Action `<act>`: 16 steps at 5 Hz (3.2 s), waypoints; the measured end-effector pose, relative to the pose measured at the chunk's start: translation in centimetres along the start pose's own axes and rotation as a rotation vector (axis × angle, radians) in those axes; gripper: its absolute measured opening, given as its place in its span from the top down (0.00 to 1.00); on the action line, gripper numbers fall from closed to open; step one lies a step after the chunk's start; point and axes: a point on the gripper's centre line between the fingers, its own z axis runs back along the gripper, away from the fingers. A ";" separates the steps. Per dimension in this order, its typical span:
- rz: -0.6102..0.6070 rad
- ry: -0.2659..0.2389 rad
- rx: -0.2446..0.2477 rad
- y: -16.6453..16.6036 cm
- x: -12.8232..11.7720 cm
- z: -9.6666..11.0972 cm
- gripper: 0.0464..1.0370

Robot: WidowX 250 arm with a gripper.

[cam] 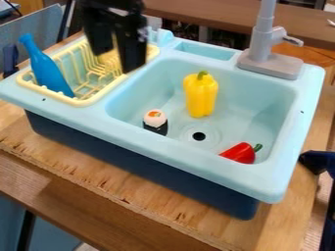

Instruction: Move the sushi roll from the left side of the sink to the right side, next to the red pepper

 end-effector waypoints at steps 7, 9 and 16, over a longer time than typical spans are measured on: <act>0.073 0.039 0.008 0.2 3.3 -6.1 0.04; 0.083 0.085 0.036 0.0 3.2 -7.6 0.04; 0.017 0.080 0.010 -0.6 3.1 -7.3 0.58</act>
